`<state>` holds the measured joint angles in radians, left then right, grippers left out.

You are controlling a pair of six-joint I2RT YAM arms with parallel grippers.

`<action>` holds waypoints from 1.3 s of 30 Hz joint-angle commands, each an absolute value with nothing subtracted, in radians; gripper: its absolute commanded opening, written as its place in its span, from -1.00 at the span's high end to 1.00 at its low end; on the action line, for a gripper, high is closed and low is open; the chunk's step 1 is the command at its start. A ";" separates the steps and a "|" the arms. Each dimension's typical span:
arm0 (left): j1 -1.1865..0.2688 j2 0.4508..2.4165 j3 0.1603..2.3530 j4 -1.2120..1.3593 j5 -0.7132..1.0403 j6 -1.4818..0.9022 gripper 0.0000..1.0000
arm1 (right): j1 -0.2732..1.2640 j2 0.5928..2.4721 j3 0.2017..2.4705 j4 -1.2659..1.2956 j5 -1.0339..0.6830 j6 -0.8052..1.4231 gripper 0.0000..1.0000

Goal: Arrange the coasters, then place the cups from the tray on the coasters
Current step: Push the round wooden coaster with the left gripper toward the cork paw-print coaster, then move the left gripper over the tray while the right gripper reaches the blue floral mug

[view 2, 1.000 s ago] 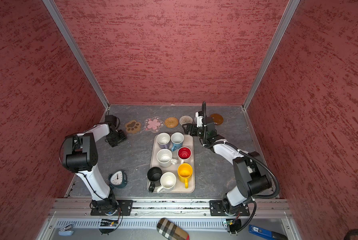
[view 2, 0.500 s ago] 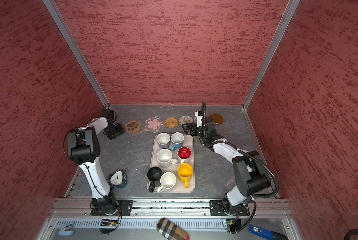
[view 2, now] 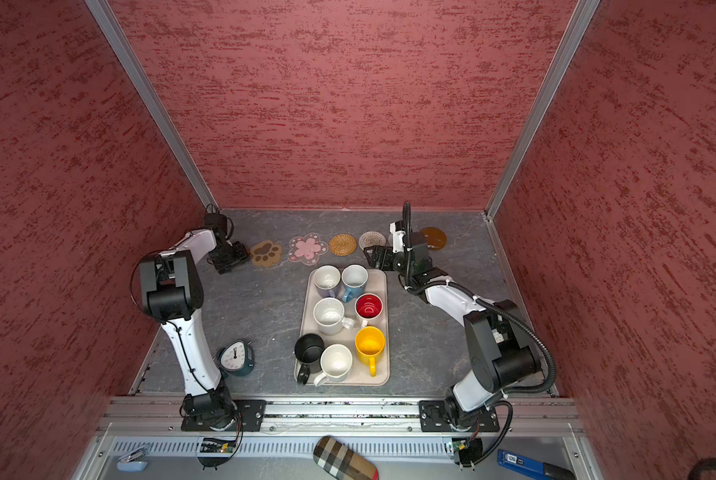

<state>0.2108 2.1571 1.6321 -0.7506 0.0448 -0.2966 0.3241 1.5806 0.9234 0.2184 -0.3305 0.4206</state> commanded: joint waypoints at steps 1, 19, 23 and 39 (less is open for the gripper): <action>0.222 2.114 1.595 -0.745 0.076 -0.284 -0.47 | 0.321 1.583 0.967 0.217 -0.328 0.401 -0.98; -0.006 1.688 1.604 -0.782 0.124 -0.312 -0.89 | 0.344 1.406 1.112 -0.279 -0.157 0.336 -0.72; -0.127 1.590 1.481 -0.742 0.119 -0.336 -0.86 | 0.369 1.368 1.085 -0.355 -0.118 0.364 -0.62; -0.411 1.382 1.020 -0.456 0.000 -0.465 -0.86 | 0.588 1.503 1.063 -0.369 0.008 0.493 -0.65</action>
